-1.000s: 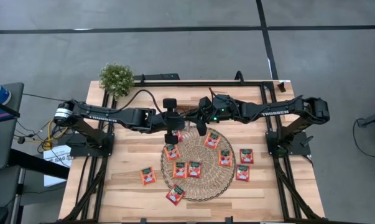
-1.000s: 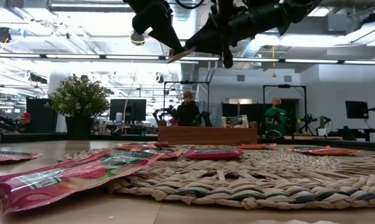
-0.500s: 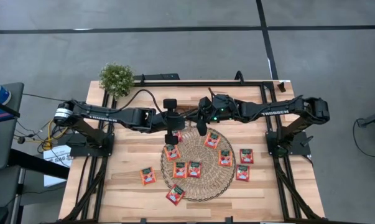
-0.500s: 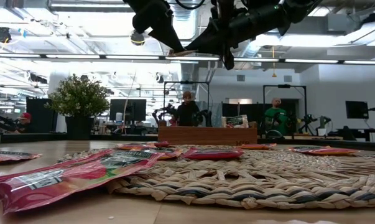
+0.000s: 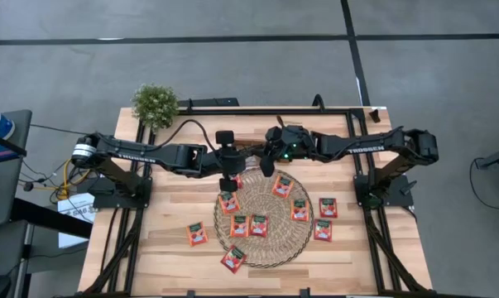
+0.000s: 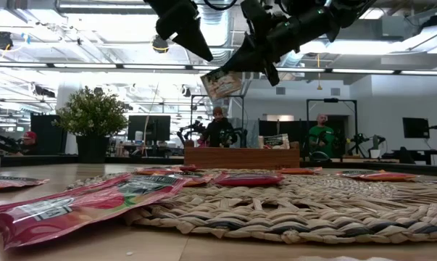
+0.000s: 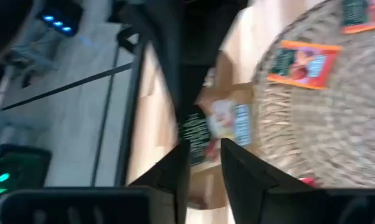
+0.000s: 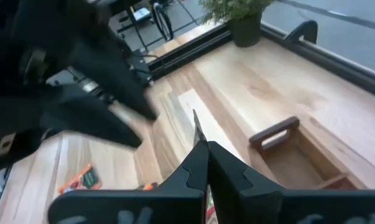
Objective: Pick & Place Tea
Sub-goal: Put the brown tea bag into the right section of the wooden organizer
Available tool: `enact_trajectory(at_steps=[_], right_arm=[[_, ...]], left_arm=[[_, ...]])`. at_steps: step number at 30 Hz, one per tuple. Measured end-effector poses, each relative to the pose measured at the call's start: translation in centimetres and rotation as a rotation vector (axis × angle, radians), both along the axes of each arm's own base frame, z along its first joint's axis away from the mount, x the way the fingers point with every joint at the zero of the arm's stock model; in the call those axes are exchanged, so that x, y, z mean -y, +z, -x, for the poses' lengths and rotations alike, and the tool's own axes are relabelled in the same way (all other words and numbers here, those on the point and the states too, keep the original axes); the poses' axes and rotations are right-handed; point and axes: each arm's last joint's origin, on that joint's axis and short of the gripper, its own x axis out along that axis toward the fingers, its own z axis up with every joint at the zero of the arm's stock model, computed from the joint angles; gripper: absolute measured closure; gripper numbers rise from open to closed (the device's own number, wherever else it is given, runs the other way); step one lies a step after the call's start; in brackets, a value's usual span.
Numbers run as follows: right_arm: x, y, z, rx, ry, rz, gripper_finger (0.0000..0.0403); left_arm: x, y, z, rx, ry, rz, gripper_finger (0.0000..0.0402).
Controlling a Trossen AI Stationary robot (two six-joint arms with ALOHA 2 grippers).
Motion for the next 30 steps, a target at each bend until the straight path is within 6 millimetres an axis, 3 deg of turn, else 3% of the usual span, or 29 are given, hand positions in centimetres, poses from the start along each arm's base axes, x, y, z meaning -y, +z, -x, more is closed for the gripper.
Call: enact_trajectory(at_steps=[6, 16, 22, 30], right_arm=[[0.7, -0.1, 1.7, -0.140, -0.098, 0.046, 0.0403], [1.8, 2.1, 5.6, -0.224, -0.248, 0.175, 0.0403], [1.7, -0.1, 8.1, -0.163, -0.293, 0.143, 0.0403], [1.4, -3.1, 10.1, -0.021, -0.307, 0.148, 0.0403]], left_arm=[[-0.5, -0.4, 0.9, -0.047, 0.190, -0.096, 0.0274], [-0.7, -4.1, 3.6, -0.175, 0.339, 0.194, 0.0264], [-0.8, -6.4, 6.1, -0.081, 0.416, 0.265, 0.0264], [-1.0, -6.6, 10.1, 0.246, 0.420, 0.399, 0.0264]])
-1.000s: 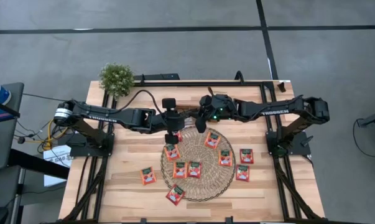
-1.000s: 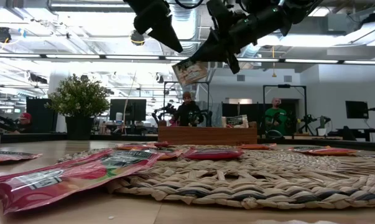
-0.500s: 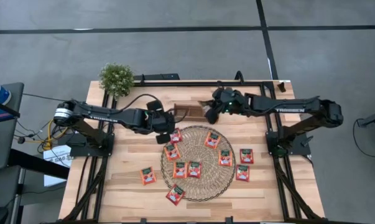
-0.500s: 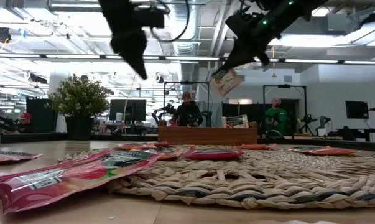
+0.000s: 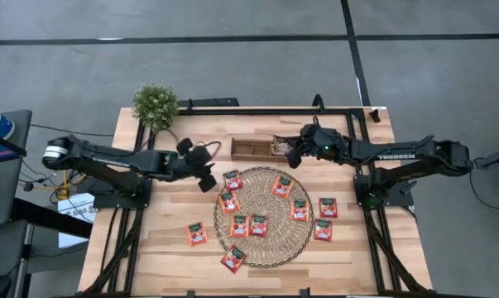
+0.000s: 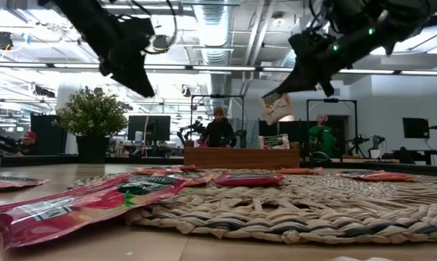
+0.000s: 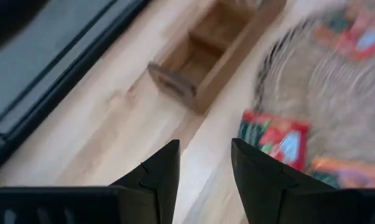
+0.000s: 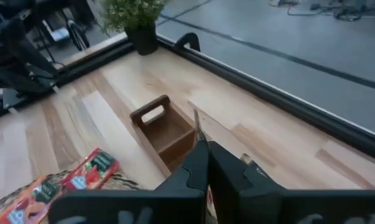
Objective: Pick & Place Tea
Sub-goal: Put the brown tea bag into the right section of the wooden organizer
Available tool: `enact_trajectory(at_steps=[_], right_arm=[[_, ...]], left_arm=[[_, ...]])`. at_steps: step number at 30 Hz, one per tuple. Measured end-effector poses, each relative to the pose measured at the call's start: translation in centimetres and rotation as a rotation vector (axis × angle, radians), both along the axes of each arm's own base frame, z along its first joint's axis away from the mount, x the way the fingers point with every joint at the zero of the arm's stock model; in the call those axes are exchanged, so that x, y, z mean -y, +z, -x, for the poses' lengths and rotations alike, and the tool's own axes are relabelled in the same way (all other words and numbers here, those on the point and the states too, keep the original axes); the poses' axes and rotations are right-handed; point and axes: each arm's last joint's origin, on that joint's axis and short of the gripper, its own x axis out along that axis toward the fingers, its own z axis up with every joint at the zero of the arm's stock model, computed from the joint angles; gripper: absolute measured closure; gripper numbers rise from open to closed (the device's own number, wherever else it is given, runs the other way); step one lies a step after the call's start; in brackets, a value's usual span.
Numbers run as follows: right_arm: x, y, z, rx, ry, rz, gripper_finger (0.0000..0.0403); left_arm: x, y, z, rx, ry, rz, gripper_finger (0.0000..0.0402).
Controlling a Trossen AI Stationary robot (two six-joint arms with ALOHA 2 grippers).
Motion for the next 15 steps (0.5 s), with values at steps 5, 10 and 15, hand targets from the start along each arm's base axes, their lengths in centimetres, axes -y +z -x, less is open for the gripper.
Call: enact_trajectory(at_steps=[5, 10, 15], right_arm=[[0.2, -2.2, 0.8, 0.065, -0.014, 0.008, 0.0403], [0.6, -3.0, 1.1, 0.105, -0.014, 0.017, 0.0403], [1.1, -3.8, 0.8, 0.116, -0.007, 0.023, 0.0403]], left_arm=[[-0.1, 0.5, 3.0, 0.243, 0.043, 0.074, 0.0264], [-0.2, 1.0, 5.3, 0.390, 0.064, 0.120, 0.0264], [-0.2, 1.4, 6.5, 0.462, 0.071, 0.140, 0.0264]])
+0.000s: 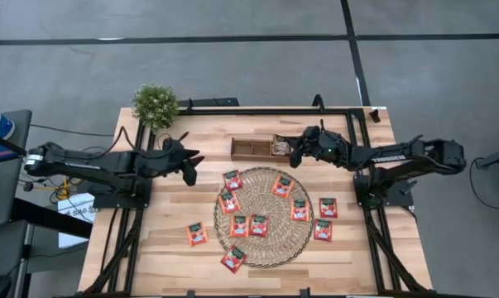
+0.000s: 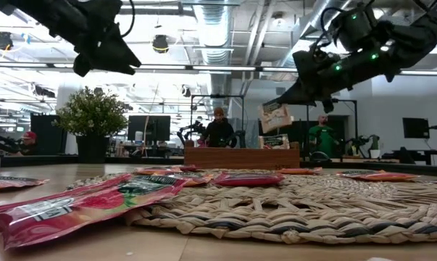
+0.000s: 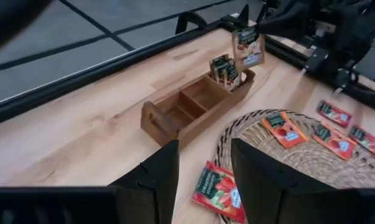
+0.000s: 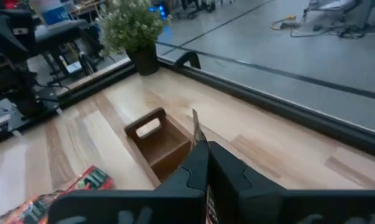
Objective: Pick & Place Tea
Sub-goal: Put the brown tea bag into the right section of the wooden organizer
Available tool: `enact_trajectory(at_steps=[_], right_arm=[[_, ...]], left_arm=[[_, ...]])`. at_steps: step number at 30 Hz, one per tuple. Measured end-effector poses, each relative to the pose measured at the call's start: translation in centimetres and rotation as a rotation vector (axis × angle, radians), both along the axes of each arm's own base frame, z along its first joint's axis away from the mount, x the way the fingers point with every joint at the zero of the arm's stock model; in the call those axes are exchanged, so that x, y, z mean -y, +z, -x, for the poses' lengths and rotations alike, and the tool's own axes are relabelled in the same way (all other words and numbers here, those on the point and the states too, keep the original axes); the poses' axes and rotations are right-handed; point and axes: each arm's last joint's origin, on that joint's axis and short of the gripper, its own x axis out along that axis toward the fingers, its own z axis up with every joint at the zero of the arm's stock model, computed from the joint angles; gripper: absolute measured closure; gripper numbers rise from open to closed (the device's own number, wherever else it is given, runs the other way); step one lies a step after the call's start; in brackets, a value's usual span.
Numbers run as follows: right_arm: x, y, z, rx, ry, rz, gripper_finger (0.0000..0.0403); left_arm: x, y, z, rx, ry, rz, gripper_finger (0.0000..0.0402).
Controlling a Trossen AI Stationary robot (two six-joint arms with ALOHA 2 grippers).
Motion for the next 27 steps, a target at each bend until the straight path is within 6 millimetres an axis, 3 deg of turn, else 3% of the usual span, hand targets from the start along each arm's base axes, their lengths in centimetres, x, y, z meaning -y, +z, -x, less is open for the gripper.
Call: enact_trajectory(at_steps=[9, 19, 27], right_arm=[[0.5, -2.0, -1.3, -0.014, 0.005, 0.010, 0.0403], [1.5, -2.2, -0.8, -0.063, -0.027, 0.028, 0.0403], [1.0, -2.7, -1.0, -0.090, 0.008, 0.011, 0.0403]], left_arm=[[0.0, 0.1, 0.8, 0.047, 0.015, 0.037, 0.0264], [0.1, 0.0, 0.8, 0.044, -0.005, 0.071, 0.0264], [0.1, 0.0, 0.8, 0.045, -0.004, 0.074, 0.0264]])
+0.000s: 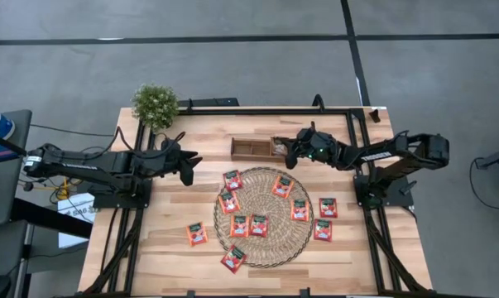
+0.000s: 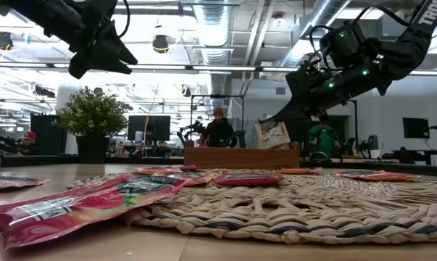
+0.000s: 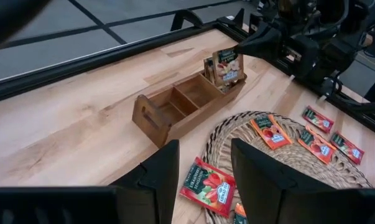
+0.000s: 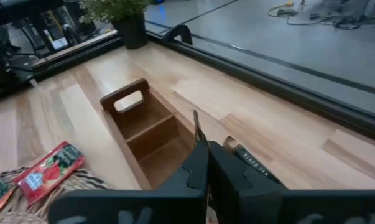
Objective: Pick & Place Tea
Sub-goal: Put the brown tea bag into the right section of the wooden organizer
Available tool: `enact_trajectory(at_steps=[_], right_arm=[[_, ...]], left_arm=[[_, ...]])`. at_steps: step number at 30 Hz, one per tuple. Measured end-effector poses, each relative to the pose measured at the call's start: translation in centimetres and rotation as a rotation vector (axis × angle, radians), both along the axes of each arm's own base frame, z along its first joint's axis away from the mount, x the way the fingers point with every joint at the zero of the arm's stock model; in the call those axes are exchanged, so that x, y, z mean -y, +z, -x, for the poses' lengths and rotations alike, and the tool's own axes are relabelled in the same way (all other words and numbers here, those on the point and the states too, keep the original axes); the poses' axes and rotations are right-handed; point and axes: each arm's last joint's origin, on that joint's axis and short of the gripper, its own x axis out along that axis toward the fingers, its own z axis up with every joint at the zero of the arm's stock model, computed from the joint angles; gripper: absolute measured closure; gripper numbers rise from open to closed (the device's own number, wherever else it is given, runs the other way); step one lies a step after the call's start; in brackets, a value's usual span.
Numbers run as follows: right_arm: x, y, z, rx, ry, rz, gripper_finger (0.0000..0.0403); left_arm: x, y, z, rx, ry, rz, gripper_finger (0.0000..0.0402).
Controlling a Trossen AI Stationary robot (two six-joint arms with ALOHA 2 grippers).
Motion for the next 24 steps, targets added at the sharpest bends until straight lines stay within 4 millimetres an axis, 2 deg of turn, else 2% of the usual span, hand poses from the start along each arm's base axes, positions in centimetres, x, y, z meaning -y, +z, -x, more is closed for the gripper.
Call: enact_trajectory(at_steps=[24], right_arm=[[-0.14, -0.42, 0.14, -0.036, -0.023, -0.030, 0.0403]], left_arm=[[0.01, -0.01, -0.01, -0.001, -0.002, 0.001, 0.0264]])
